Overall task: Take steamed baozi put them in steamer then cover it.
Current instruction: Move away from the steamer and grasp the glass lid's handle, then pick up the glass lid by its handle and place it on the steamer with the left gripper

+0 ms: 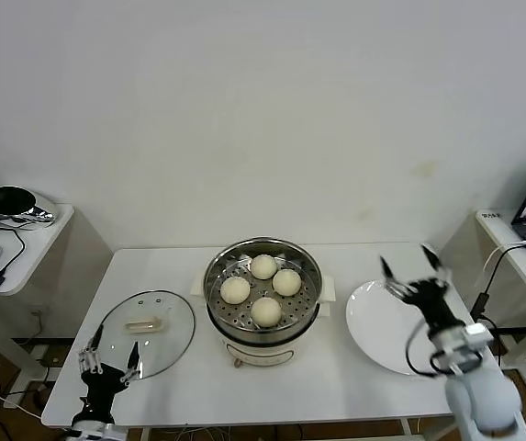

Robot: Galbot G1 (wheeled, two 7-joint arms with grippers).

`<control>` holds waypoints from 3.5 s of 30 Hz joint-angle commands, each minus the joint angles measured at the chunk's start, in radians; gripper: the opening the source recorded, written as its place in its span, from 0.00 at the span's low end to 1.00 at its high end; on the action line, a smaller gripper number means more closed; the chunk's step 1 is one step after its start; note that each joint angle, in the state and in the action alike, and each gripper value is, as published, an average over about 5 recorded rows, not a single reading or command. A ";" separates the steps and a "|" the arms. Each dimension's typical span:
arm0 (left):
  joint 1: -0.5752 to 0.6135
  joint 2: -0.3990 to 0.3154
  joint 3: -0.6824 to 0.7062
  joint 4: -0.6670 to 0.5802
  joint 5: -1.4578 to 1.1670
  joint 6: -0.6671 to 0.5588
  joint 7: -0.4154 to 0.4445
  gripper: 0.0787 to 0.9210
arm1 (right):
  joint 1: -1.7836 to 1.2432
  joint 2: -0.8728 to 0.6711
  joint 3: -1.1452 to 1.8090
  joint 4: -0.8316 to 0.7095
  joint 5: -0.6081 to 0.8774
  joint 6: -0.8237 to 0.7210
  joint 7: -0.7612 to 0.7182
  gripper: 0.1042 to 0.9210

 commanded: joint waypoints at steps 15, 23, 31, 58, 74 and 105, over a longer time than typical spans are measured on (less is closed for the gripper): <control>-0.444 0.221 0.182 0.448 0.436 -0.027 0.073 0.88 | -0.255 0.264 0.301 0.137 -0.072 -0.012 0.126 0.88; -0.524 0.225 0.221 0.559 0.439 -0.031 0.098 0.88 | -0.295 0.289 0.332 0.197 -0.066 -0.015 0.124 0.88; -0.532 0.222 0.217 0.565 0.436 -0.034 0.100 0.88 | -0.298 0.287 0.341 0.199 -0.058 -0.008 0.124 0.88; -0.574 0.172 0.234 0.621 0.414 -0.063 0.087 0.62 | -0.300 0.283 0.325 0.170 -0.067 0.011 0.118 0.88; -0.497 0.167 0.200 0.515 0.359 -0.071 0.029 0.10 | -0.316 0.269 0.257 0.171 -0.101 0.031 0.112 0.88; -0.587 0.414 0.507 -0.244 0.101 0.520 0.243 0.08 | -0.272 0.240 0.133 0.141 -0.240 -0.022 0.072 0.88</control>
